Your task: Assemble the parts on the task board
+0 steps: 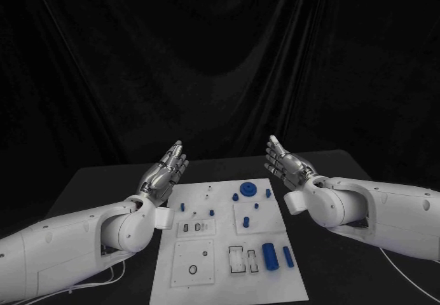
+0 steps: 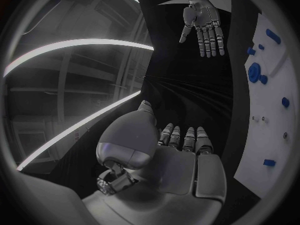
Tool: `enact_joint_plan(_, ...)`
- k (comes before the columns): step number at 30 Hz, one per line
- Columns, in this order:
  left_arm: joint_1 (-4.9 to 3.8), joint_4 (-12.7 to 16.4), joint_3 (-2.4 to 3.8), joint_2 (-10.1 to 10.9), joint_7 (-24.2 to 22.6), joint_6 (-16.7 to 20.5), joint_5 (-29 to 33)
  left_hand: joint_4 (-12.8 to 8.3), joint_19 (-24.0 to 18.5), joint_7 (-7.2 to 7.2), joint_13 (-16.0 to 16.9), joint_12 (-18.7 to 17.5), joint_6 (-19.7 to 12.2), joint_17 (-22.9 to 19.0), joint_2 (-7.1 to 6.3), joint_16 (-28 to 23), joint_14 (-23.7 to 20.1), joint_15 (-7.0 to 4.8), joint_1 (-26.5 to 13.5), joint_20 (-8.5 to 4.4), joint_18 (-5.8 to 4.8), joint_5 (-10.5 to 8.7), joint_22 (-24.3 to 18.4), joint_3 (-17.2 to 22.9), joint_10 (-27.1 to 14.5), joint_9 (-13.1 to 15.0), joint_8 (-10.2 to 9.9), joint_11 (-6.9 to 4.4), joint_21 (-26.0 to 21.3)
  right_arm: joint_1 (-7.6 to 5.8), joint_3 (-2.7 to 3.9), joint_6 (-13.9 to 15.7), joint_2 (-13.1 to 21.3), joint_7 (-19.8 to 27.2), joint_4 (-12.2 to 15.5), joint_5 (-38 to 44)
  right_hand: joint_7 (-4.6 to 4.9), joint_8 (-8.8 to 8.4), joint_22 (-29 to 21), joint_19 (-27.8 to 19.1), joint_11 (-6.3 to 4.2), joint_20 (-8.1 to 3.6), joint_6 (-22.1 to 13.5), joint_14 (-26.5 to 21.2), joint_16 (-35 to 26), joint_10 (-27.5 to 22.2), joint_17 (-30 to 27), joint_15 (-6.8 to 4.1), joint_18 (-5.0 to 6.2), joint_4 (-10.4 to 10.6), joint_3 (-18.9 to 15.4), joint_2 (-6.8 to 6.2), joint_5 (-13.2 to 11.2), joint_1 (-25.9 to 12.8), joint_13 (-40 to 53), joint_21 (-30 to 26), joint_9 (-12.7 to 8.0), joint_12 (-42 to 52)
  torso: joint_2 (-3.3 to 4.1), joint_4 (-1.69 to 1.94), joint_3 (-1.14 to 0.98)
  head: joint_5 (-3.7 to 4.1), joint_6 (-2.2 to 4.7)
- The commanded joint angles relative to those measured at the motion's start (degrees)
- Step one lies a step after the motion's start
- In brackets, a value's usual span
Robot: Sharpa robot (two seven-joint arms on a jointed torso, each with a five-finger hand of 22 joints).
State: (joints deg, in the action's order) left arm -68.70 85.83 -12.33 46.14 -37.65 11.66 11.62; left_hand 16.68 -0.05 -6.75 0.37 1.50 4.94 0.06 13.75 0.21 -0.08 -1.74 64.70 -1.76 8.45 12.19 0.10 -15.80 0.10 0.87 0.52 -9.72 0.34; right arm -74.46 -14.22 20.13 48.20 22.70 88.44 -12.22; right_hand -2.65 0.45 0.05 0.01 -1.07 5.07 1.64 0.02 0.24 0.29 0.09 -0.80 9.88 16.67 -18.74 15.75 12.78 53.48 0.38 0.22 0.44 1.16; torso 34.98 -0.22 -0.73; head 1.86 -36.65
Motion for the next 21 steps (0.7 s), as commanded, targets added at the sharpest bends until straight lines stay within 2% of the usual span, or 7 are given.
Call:
enact_joint_plan(1,-0.17,0.1,0.06,0.3,-3.9,-1.2,0.3,0.0,0.0,-0.20,0.1,0.3,0.6,-0.1,0.01,-0.2,0.1,-7.08,0.9,-1.80,0.50,0.37,-0.1,-0.4,0.1,0.1,0.4,0.31,-0.3,0.00,0.04,-5.6,0.3,-0.7,-0.3,7.1,0.27,0.21,-0.1,0.0,0.89,1.10,-0.1,0.0,-0.2,-0.1,-0.1,1.09,0.00,-0.1,-0.1,-0.13,0.6,1.3,0.0,-0.2,0.0,-0.1,0.17,0.21,0.04,-0.10,-0.60)
enact_joint_plan(7,-0.16,-0.1,0.06,1.2,-5.1,-1.2,-3.4,-0.1,0.0,0.79,0.1,0.4,1.7,-0.1,0.02,-0.2,0.1,-6.98,2.4,-1.13,1.27,1.73,-0.1,-0.2,0.1,0.2,0.5,1.17,-0.3,-0.03,0.04,-7.3,0.9,-0.9,-0.6,15.0,3.89,0.91,-0.1,0.0,1.83,3.68,1.6,0.0,-0.2,-0.1,-0.1,3.40,0.24,-0.4,0.7,-1.32,2.9,5.7,0.0,-0.2,0.4,0.3,0.35,0.26,-0.02,-0.33,-1.48)
enact_joint_plan(9,-0.16,0.0,0.06,1.5,-5.6,-0.9,-5.2,-0.1,0.0,0.96,0.1,0.4,1.9,-0.1,-0.03,-0.2,0.1,-6.91,3.9,-1.01,1.36,4.10,-0.1,0.2,0.1,0.2,0.5,1.31,-0.3,-0.04,0.04,-8.4,1.3,-2.0,-0.7,18.6,4.86,1.34,-0.1,0.0,2.97,4.59,2.7,0.0,-0.2,0.1,-0.1,4.60,0.05,-0.6,1.1,-2.43,4.6,8.6,0.1,-0.2,0.6,0.7,0.41,0.24,0.05,-0.55,-2.08)
enact_joint_plan(10,-0.16,0.0,0.06,1.6,-5.8,-0.6,-6.0,-0.9,0.0,0.95,0.1,0.4,2.0,-0.1,-0.05,-0.2,0.1,-6.85,6.7,-0.94,1.40,10.33,-0.1,1.2,0.1,0.2,0.6,1.39,-0.3,-0.06,0.04,-8.9,1.5,-2.6,-0.7,20.3,5.38,1.78,-0.1,0.0,3.84,5.13,4.0,0.0,-0.2,0.2,-0.1,5.12,-0.02,-0.7,1.6,-3.07,6.2,11.0,0.2,-0.2,0.8,1.1,0.41,0.24,0.05,-0.59,-2.45)
enact_joint_plan(11,-0.16,0.0,0.06,1.8,-6.1,-0.3,-7.0,-0.3,0.0,0.94,0.1,0.3,2.1,-0.1,-0.49,-0.2,0.1,-6.82,8.6,-0.89,1.43,11.67,-0.1,1.5,0.1,0.2,0.6,1.38,-0.3,-0.10,0.04,-9.7,1.8,-3.5,-0.7,22.4,6.48,2.75,0.0,0.0,3.87,5.90,6.5,0.0,-0.2,0.3,-0.1,5.83,0.10,-1.3,2.2,-4.01,8.0,14.2,0.2,-0.2,1.2,1.0,0.47,0.24,0.11,-0.62,-2.74)
enact_joint_plan(14,-0.16,0.1,0.05,2.5,-6.9,0.3,-9.3,-0.1,0.0,0.96,0.1,0.3,2.4,-0.1,-0.69,-0.2,0.1,-6.80,9.0,-0.83,1.43,11.85,-0.1,1.5,0.1,0.3,0.6,1.60,-0.3,-0.46,0.04,-11.9,2.5,-6.4,-0.7,28.1,6.03,2.54,0.5,1.1,5.88,8.36,7.0,0.0,-0.2,0.8,-0.1,8.82,-0.21,-2.0,2.8,-5.46,9.5,18.5,0.3,0.4,1.1,1.6,0.64,0.29,0.16,-0.71,-4.23)
enact_joint_plan(21,-0.15,0.4,0.05,4.1,-7.6,0.4,-13.2,0.0,0.0,1.55,0.1,0.4,3.1,-0.1,-0.73,-0.2,0.1,-6.27,11.3,-0.02,1.61,14.38,-0.1,2.0,0.1,0.3,0.7,2.22,-0.3,-2.71,0.04,-14.9,3.4,-12.3,-0.7,43.0,5.55,2.39,1.2,3.9,7.19,10.43,9.2,1.5,0.2,1.7,0.3,11.16,-0.33,-5.8,4.0,-6.79,11.8,26.2,0.5,1.7,1.3,1.7,0.94,0.46,0.18,-0.49,-7.91)
